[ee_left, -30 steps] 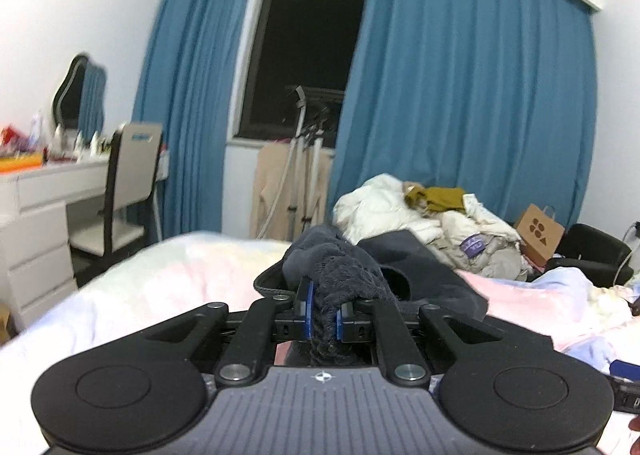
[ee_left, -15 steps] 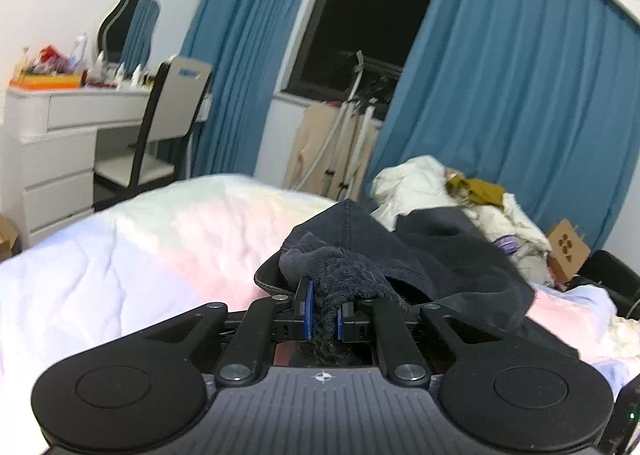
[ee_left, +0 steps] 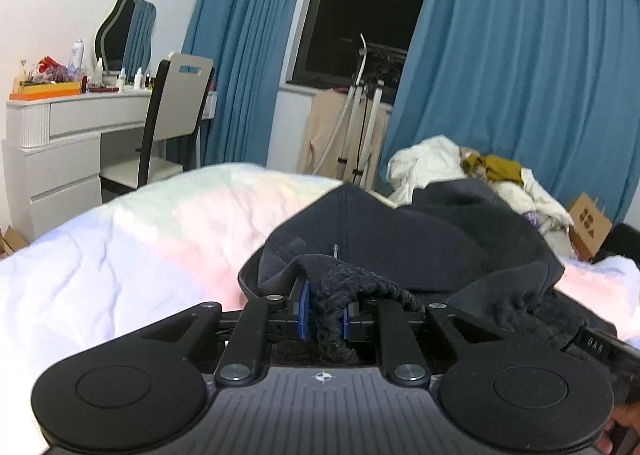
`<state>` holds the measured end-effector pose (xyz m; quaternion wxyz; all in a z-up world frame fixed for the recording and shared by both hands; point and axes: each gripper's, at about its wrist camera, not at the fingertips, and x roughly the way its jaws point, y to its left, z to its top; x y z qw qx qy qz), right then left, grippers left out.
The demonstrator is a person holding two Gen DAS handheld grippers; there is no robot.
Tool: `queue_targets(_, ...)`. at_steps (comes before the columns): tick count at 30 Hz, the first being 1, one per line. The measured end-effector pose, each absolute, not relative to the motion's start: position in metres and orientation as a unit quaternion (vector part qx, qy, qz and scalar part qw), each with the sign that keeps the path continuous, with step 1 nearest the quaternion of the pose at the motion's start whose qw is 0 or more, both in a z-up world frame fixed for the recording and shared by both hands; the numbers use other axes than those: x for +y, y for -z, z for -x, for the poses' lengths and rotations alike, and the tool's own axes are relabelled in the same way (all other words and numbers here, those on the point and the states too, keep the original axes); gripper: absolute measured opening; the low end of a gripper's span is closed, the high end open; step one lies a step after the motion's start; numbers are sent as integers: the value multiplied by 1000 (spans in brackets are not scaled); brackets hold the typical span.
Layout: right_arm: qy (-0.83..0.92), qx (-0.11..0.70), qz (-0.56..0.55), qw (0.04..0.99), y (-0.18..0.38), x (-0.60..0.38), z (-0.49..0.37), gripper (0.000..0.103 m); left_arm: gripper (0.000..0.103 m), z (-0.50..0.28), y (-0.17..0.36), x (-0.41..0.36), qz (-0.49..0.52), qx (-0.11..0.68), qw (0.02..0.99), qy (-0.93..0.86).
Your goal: Fold clothes
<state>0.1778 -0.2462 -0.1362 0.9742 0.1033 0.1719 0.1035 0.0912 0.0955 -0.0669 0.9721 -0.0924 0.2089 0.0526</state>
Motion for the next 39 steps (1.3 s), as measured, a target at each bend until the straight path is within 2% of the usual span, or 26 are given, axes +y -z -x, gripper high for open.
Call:
queue_targets(6,-89,139,-108,980,110,-246,-166,8,32,-96,80,94,64,228,969,-72)
queue_targets(7,-86,132,-109,981,105,-246,-164,8,37,-97,82,93,61,236,967,-71)
queue_targets(12,-69,95,-117,986,79,-256,-148,8,42,-94,91,83,24,291,953,-78)
queue_targets(13,-66,87,-117,987,74,-259,-145,8,40,-93,94,79,12,306,948,-84)
queue_targets(15,-63,75,-114,989,66,-262,-136,8,29,-90,94,72,1,309,948,-74)
queue_targets(16,-62,72,-110,989,62,-261,-133,8,17,-88,93,68,-4,310,948,-69)
queue_targets(17,-59,69,-103,991,58,-260,-131,8,13,-86,90,66,-1,304,950,-65)
queue_targets(21,-53,62,-85,993,26,-254,-137,8,10,-79,71,66,42,267,961,-47)
queue_targets(23,-54,54,-75,994,-2,-247,-154,7,10,-78,55,79,101,248,963,-35)
queue_targets(28,-72,33,-47,996,-87,-195,-228,7,10,-82,3,124,247,170,954,-13)
queue_targets(31,-84,25,6,996,-121,-135,-278,7,10,-97,-19,152,294,111,949,-27)
queue_targets(35,-113,20,79,990,-136,-41,-346,7,10,-125,3,200,351,64,934,-25)
queue_targets(39,-157,11,168,973,-104,66,-400,7,10,-153,43,240,370,62,925,-64)
